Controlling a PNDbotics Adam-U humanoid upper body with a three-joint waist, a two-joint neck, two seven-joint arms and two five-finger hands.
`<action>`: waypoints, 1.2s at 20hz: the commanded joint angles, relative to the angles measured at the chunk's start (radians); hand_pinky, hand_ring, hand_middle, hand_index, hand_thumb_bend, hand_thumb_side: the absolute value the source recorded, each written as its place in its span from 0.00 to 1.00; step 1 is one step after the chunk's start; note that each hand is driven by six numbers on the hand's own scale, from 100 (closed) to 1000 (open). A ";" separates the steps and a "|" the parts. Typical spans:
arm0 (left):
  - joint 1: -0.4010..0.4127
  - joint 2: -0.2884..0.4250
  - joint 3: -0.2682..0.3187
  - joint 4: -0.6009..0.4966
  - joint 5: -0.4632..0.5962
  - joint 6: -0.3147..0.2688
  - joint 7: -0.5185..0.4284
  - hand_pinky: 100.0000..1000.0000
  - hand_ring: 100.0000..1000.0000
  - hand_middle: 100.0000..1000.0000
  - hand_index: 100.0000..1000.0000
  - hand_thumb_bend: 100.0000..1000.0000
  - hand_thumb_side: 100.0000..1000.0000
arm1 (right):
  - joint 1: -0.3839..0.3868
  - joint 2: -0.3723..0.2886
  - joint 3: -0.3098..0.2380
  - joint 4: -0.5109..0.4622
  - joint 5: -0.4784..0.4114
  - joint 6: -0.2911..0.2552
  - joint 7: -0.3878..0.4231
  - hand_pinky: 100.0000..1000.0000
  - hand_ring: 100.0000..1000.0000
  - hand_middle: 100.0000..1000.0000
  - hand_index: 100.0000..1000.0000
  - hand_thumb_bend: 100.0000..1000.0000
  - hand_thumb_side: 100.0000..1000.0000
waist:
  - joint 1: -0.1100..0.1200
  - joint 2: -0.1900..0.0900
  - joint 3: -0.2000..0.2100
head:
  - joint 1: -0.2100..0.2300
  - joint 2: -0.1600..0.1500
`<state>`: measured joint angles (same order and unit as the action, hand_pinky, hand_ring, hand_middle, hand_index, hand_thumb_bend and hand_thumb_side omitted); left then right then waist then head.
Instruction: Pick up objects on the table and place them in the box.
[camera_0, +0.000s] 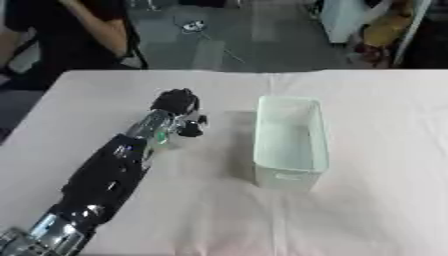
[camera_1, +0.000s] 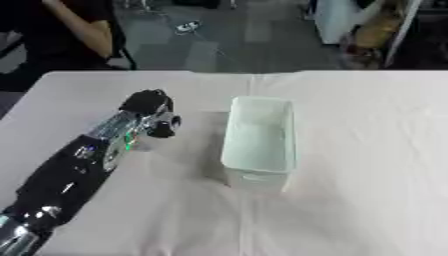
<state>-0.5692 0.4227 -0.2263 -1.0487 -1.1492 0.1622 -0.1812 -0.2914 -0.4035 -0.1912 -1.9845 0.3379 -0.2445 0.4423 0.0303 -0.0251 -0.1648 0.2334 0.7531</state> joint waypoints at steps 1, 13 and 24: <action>-0.023 0.036 0.003 -0.017 0.014 -0.005 -0.006 0.00 0.00 0.00 0.00 0.00 0.37 | -0.020 -0.017 -0.002 -0.015 0.000 0.001 0.001 0.89 0.91 0.92 0.93 0.00 0.61 | -0.001 -0.012 -0.002 | 0.008 -0.003; -0.019 0.053 0.092 -0.205 0.259 0.083 0.076 0.00 0.00 0.00 0.00 0.00 0.47 | -0.014 -0.017 -0.002 -0.015 0.003 0.005 0.000 0.89 0.91 0.92 0.93 0.00 0.61 | -0.003 -0.014 0.003 | 0.000 -0.006; -0.063 -0.010 0.141 -0.437 0.544 0.133 0.219 0.00 0.00 0.00 0.00 0.00 0.56 | -0.011 -0.017 -0.002 -0.015 0.004 0.006 -0.001 0.89 0.91 0.92 0.93 0.00 0.61 | -0.007 -0.016 0.007 | -0.004 -0.010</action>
<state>-0.6013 0.4097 -0.0931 -1.4436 -0.6238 0.2955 0.0257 -0.2929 -0.4036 -0.1879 -1.9845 0.3407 -0.2392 0.4420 0.0275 -0.0299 -0.1576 0.2358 0.7528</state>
